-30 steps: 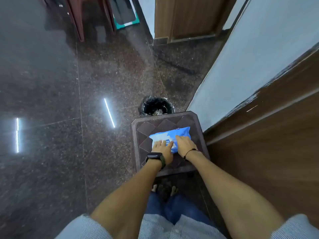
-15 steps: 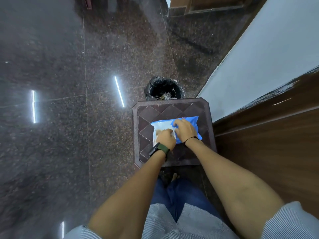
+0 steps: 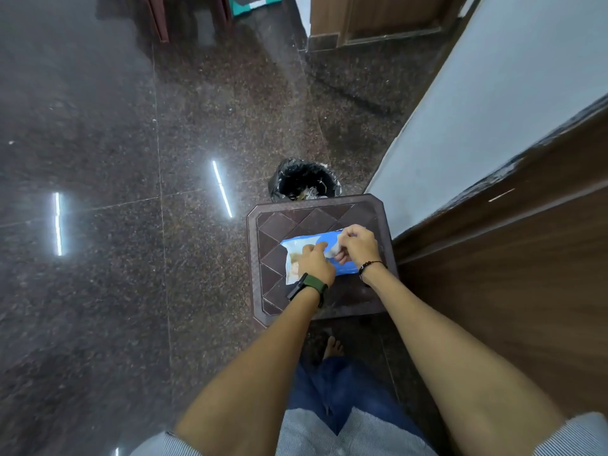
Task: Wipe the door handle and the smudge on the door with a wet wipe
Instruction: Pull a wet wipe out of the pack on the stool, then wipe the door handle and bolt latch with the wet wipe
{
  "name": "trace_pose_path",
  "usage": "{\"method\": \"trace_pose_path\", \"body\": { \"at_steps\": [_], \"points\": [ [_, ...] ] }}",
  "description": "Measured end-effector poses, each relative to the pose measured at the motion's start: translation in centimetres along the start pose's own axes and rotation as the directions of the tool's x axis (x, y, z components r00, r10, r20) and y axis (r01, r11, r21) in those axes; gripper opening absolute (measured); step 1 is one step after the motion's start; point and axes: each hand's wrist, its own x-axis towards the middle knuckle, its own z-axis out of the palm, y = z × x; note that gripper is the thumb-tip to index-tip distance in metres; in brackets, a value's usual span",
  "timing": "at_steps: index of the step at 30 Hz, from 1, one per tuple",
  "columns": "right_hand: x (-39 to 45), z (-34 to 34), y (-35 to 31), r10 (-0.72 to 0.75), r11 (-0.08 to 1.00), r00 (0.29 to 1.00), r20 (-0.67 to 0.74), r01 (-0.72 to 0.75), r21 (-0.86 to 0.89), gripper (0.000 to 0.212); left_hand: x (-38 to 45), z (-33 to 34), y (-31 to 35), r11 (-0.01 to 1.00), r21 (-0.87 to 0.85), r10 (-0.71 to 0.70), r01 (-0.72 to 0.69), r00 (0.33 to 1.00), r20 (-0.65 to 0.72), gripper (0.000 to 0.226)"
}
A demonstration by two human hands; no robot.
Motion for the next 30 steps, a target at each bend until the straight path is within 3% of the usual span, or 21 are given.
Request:
{"method": "trace_pose_path", "body": {
  "at_steps": [3,7,11,14,16,18,21,23,25,28,30],
  "points": [
    [-1.0,-0.6,-1.3,0.003,0.993,1.0,-0.022,0.0,0.122,0.027,-0.5,-0.5,0.9,0.998,0.02,0.067,-0.067,0.998,-0.011,0.042],
    [-2.6,-1.2,-3.3,0.067,0.901,0.994,-0.081,-0.026,0.432,0.029,-1.7,-1.6,2.0,0.99,-0.028,0.14,-0.141,0.99,-0.009,0.022],
    [-4.2,-2.6,-4.6,0.133,0.808,0.954,-0.269,0.052,0.587,0.028,-2.9,-2.8,3.1,0.98,-0.158,0.115,-0.124,0.991,-0.067,0.014],
    [-6.2,-4.2,-4.4,0.027,0.901,0.942,-0.333,0.121,0.415,0.016,-3.6,-3.6,4.6,0.949,-0.293,0.103,-0.119,0.992,-0.068,0.03],
    [-8.1,-5.0,-4.0,-0.111,0.958,0.967,-0.23,0.166,0.232,0.009,-4.1,-3.8,6.1,0.927,-0.352,0.126,-0.13,0.991,-0.035,0.029],
    [-9.9,-5.9,-3.6,-0.181,0.959,0.974,-0.137,0.205,0.193,0.011,-4.6,-3.6,7.8,0.918,-0.363,0.175,-0.16,0.984,0.009,0.018],
    [-12.7,-8.0,-3.2,-0.189,0.971,0.94,-0.283,0.223,0.092,0.023,-6.2,-2.4,10.3,0.883,-0.426,0.254,-0.197,0.964,0.082,0.016],
    [-14.8,-10.0,-2.8,-0.182,0.976,0.878,-0.444,0.215,0.025,0.015,-8.0,-1.1,12.0,0.873,-0.4,0.352,-0.279,0.928,0.123,0.023],
    [-17.3,-12.6,-2.2,-0.146,0.978,0.803,-0.578,0.204,0.036,0.01,-10.1,0.6,13.7,0.856,-0.296,0.482,-0.423,0.861,0.162,0.015],
    [-21.5,-16.4,-0.7,-0.057,0.93,0.737,-0.674,0.285,0.232,0.007,-14.2,3.5,16.4,0.734,-0.151,0.678,-0.662,0.703,0.216,0.01],
    [-24.3,-18.7,0.5,0.014,0.874,0.673,-0.739,0.35,0.336,0.014,-17.5,5.6,18.0,0.668,-0.174,0.741,-0.724,0.623,0.25,0.008]
  ]
}}
